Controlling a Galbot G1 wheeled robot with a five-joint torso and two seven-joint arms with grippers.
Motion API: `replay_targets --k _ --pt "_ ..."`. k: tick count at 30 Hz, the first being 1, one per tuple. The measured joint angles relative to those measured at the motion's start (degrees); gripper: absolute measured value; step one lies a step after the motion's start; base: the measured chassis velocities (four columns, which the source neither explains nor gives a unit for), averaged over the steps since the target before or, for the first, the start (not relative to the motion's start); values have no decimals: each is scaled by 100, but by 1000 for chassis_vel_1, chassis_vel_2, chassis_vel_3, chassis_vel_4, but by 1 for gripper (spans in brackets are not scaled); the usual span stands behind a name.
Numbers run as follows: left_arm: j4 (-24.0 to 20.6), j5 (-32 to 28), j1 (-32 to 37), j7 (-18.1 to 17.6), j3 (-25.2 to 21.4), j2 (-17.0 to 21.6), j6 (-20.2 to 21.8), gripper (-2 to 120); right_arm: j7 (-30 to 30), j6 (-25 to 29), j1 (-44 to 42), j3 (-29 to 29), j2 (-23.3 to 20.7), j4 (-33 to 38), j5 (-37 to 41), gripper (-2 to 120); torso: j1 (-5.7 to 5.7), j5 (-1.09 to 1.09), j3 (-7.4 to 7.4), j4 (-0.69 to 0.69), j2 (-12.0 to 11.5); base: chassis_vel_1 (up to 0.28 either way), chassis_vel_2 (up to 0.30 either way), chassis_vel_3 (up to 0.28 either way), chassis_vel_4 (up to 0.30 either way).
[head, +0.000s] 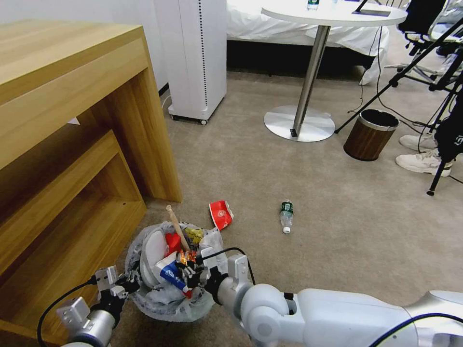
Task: Pick up the trash bin and place the garbage on the floor into it.
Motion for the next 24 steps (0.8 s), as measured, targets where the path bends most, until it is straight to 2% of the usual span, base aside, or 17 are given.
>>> replay_targets --k 7,9,10,12,14,15,19,22,24 --pt "37 -9 -23 5 -6 39 -5 0 -6 -136 93 66 111 -62 39 12 0 1 0 1 0 0 0 0 0" --pt "39 -18 -37 7 -7 54 -6 0 -72 -139 91 66 12 30 -4 20 0 1 0 0 0 0 0 0 0" --pt "39 -18 -37 7 -7 54 -6 0 -72 -139 91 66 12 30 -4 20 0 1 0 0 0 0 0 0 0" --pt "41 -19 -51 7 13 54 -6 0 -121 -139 37 44 -103 152 -74 32 0 0 0 0 0 0 0 0 0" --pt "42 -19 -53 8 17 56 -6 0 -133 -135 17 38 -140 194 -112 35 0 1 0 0 0 0 0 0 0" --pt "42 -19 -57 8 20 63 -6 0 -156 -109 -3 19 -203 237 -195 42 0 1 0 0 0 0 0 0 0" --pt "41 -19 -57 8 21 69 -6 0 -202 -83 -10 9 -272 287 -260 48 0 1 0 0 0 0 0 0 0" --pt "30 5 -17 17 29 49 -6 0 -413 -4 -22 -56 -495 503 -579 67 0 1 0 0 0 0 0 0 0" --pt "25 20 -3 27 32 38 -8 0 -479 45 -22 -72 -541 539 -671 70 0 1 0 0 0 0 0 0 0"
